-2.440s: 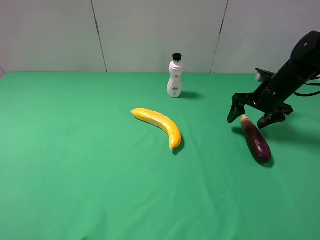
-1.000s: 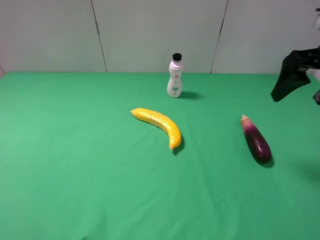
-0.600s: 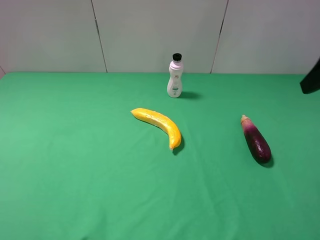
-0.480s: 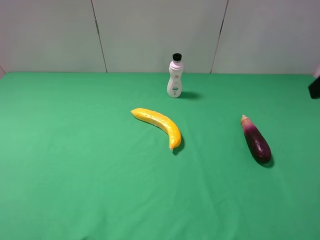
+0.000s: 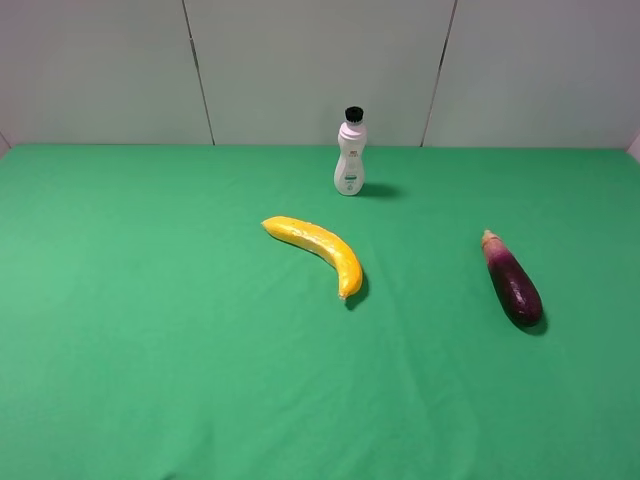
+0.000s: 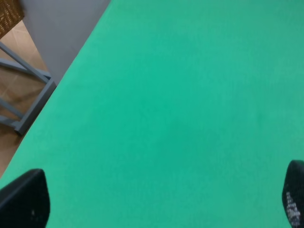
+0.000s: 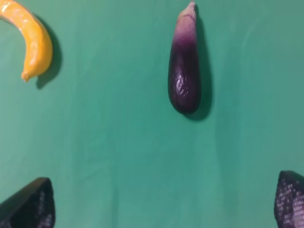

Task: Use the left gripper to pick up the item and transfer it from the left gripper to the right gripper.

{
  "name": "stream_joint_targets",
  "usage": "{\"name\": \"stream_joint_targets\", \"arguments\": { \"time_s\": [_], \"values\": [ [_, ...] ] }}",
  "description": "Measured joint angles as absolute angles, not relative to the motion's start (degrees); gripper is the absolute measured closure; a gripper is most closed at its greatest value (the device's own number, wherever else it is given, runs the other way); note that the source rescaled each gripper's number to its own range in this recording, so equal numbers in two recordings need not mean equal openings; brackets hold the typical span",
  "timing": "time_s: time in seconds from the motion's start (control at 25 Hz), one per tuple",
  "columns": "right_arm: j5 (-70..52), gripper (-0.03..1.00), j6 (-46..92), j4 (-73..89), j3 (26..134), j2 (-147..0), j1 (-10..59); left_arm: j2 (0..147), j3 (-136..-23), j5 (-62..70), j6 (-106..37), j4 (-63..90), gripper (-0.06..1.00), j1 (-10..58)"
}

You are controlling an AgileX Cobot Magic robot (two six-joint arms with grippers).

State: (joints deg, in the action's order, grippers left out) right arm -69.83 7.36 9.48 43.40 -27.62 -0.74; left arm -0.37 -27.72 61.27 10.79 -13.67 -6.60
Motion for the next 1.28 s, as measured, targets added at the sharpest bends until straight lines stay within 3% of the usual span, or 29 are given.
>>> {"name": "stream_joint_targets", "arguments": {
  "time_s": [0.44,0.76,1.28],
  "values": [
    [-62.64,-0.03,7.06,3.52,30.83,-11.24,-0.74,-0.37,-27.72,61.27,10.79,-13.67,-0.03,-6.6],
    [-58.32,-0.03,0.0,-0.59,28.53,-0.24,-0.74,-0.37,-27.72,61.22,10.79,-13.67,-0.03,-6.6],
    [-58.27,-0.03,-0.78,-0.87,28.53,0.18,-0.74,-0.37,-27.72,61.22,10.79,-13.67,-0.03,-6.6]
  ]
}}
